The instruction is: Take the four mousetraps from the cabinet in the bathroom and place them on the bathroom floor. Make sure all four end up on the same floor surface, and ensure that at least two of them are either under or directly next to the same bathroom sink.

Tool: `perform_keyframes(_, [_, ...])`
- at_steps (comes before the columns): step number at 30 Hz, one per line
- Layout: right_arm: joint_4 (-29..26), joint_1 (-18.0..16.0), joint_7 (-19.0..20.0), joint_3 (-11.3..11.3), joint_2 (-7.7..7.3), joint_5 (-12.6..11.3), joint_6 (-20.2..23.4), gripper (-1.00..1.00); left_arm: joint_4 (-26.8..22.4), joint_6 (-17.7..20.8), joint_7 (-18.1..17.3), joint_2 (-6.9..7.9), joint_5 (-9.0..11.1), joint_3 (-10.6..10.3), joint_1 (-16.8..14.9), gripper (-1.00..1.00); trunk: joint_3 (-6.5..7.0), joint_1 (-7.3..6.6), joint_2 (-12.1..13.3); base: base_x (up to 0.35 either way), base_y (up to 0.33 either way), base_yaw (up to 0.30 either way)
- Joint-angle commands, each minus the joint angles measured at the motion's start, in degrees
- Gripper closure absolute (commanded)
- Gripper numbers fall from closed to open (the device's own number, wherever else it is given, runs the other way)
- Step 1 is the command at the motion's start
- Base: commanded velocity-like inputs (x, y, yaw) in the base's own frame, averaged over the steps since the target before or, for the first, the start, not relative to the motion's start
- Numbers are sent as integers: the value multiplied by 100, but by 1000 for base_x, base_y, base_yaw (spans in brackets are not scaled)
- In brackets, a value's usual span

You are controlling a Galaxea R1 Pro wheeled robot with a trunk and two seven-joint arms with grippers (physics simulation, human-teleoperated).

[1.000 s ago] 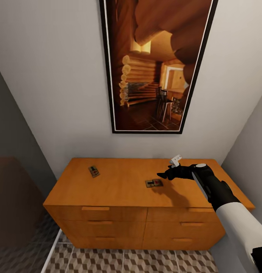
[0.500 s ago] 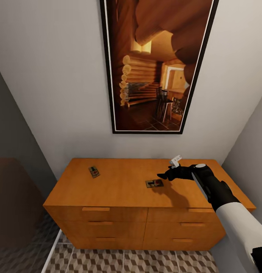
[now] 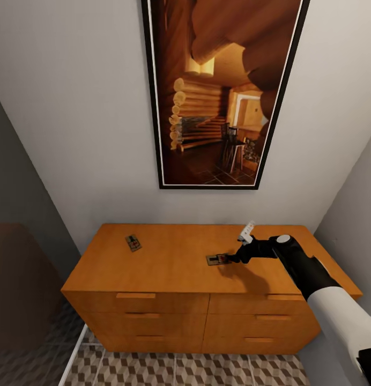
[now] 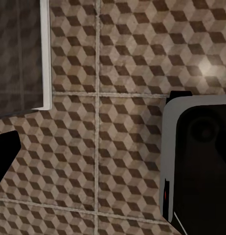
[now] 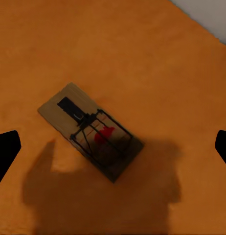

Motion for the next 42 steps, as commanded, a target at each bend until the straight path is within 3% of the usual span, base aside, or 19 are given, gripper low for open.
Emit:
perform_keyframes(1, [11,-5,252,10,-7,178,-79,-100,20,-35,15,-3,20,-48,-9,-100,-12,3,-12,0,0,0])
perform_keyframes(5, [71,-5,784,3,-40,437,-419,-100,20,-35,18,-3,20,-48,-9,-100,-12,3,-12,0,0,0])
perform_keyframes(8, [129,-5,1026,3,-98,480,-601,-100,20,-35,17,-3,20,-48,-9,-100,-12,3,-12,0,0,0])
perform_keyframes(9, [174,-5,1350,2,-140,502,-783,-100,20,-35,16,-3,20,-48,-9,-100,-12,3,-12,0,0,0])
perform_keyframes(14, [211,-5,2048,-8,-180,526,-985,-100,20,-35,17,-3,20,-48,-9,-100,-12,3,-12,0,0,0])
perform_keyframes(20, [222,-5,2607,-39,-214,531,-1040,-100,20,-35,17,-3,20,-48,-9,-100,-12,3,-12,0,0,0])
perform_keyframes(26, [224,-5,2835,-174,-225,520,-1030,-100,20,-35,17,-3,20,-48,-10,-100,-12,3,-12,0,0,0])
perform_keyframes(29, [224,-5,2912,-397,-224,511,-1009,-100,20,-35,18,-3,20,-48,-9,-100,-12,3,-12,0,0,0])
perform_keyframes(31, [224,-5,3062,-767,-224,507,-991,-100,20,-35,15,-3,20,-48,-9,-100,-12,3,-12,0,0,0])
perform_keyframes(39, [214,-5,3742,-1790,-249,512,-680,-100,20,-35,15,-3,20,-48,-9,-100,-12,3,-12,0,0,0])
perform_keyframes(42, [206,-5,3846,-1927,-254,517,-512,-100,20,-35,14,-3,20,-48,-9,-100,-12,3,-12,0,0,0])
